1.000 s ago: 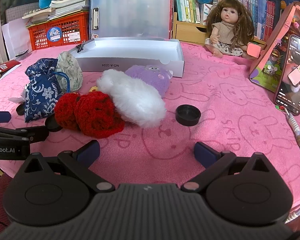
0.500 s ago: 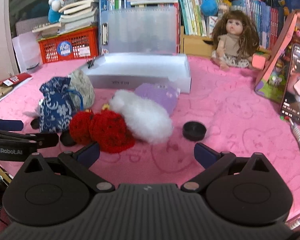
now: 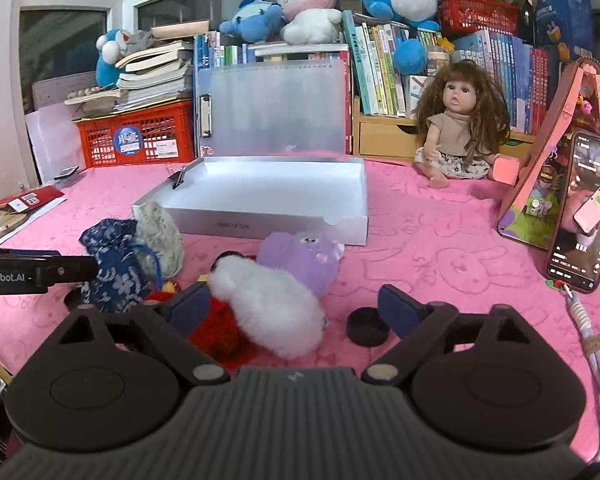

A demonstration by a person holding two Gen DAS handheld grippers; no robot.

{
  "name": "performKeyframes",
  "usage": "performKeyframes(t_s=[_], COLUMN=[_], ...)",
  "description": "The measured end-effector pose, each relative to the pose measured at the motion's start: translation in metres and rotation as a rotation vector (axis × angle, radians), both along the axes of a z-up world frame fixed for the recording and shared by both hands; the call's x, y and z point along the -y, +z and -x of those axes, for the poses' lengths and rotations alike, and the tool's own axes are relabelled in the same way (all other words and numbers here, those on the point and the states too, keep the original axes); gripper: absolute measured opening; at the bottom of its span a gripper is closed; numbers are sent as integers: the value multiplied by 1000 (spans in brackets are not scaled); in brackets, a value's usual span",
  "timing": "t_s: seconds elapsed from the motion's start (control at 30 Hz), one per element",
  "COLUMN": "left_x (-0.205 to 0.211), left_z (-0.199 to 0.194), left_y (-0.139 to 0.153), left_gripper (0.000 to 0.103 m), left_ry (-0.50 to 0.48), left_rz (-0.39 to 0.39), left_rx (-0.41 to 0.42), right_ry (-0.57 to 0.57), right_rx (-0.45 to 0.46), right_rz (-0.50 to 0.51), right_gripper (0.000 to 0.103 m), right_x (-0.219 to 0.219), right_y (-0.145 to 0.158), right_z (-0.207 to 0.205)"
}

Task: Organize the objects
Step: 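Grasp the blue floral pouch with the left tool while the right tool grasps the white pompom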

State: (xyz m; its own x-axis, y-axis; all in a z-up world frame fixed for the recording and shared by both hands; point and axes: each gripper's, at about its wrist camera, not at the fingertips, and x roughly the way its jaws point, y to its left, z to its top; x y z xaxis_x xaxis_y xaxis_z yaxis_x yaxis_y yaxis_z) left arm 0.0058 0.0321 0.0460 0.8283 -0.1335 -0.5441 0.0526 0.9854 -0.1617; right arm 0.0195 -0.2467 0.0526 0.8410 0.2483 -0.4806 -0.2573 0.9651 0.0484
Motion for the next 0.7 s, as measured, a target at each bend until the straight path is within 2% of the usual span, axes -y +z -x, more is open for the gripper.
performKeyframes(t_s=[0.23, 0.47, 0.7], left_x=[10, 13, 14], left_z=[-13, -26, -38], left_y=[-9, -16, -25], left_gripper=[48, 50, 56], left_ry=[-19, -17, -23], left_rz=[-9, -14, 8], left_rx=[-20, -24, -39], right_ry=[34, 65, 68], right_rx=[-59, -92, -115], right_rz=[-16, -19, -43], right_gripper=[73, 74, 84], right_x=[-3, -12, -11], right_y=[-7, -15, -18], right_z=[-15, -24, -37])
